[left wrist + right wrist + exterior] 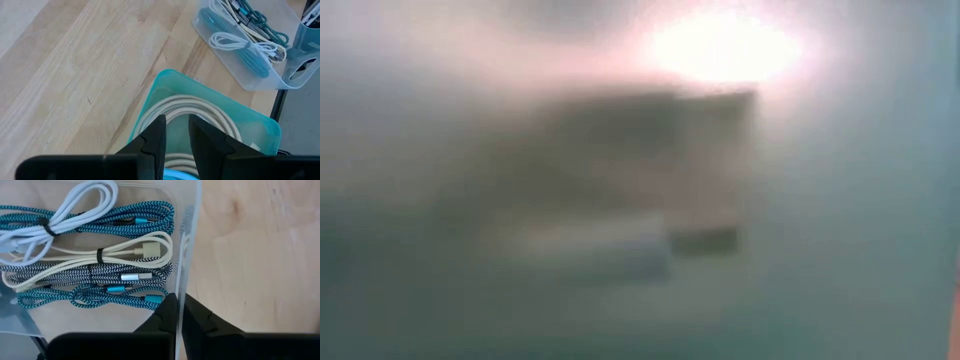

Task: Pick & Place USB Port
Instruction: Adjust the bins

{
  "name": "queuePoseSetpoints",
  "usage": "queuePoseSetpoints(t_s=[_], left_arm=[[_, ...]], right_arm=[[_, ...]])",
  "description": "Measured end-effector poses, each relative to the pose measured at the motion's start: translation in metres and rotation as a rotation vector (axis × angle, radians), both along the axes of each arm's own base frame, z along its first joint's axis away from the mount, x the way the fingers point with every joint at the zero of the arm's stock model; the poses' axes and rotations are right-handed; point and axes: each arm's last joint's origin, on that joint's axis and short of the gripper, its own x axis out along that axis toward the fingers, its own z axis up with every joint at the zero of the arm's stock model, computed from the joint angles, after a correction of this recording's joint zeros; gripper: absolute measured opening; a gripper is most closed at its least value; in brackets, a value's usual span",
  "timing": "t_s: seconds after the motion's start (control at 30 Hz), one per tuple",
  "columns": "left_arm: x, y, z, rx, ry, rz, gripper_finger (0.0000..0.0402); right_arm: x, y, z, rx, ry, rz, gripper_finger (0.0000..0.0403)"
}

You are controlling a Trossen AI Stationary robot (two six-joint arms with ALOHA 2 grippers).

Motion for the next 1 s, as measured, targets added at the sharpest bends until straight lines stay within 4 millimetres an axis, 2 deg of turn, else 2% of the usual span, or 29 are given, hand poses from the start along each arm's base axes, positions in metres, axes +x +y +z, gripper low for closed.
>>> queuePoseSetpoints(t_s=[0.37,0.53,0.73,1.0], left_arm=[[0.001,0.0,0.0,-0.003,-0.014,0.01,0.0088],[0.001,0.0,-0.016,-0.037,-0.021,0.029,0.0088],[-0.004,-0.005,-0.049,-0.15,-0.032,0.053,0.0088],[-0.007,-0.012,-0.051,-0.134,-0.08,0.081,0.0088]], right_arm=[[0.006,-0.008,0.0,-0.024,-0.033,0.083,0.0001],[0.01,-0.01,0.0,-0.02,-0.067,0.164,0.0001],[0.012,-0.011,0.001,-0.018,-0.086,0.234,0.0001],[0.013,-0.01,0.001,-0.017,-0.104,0.333,0.0]])
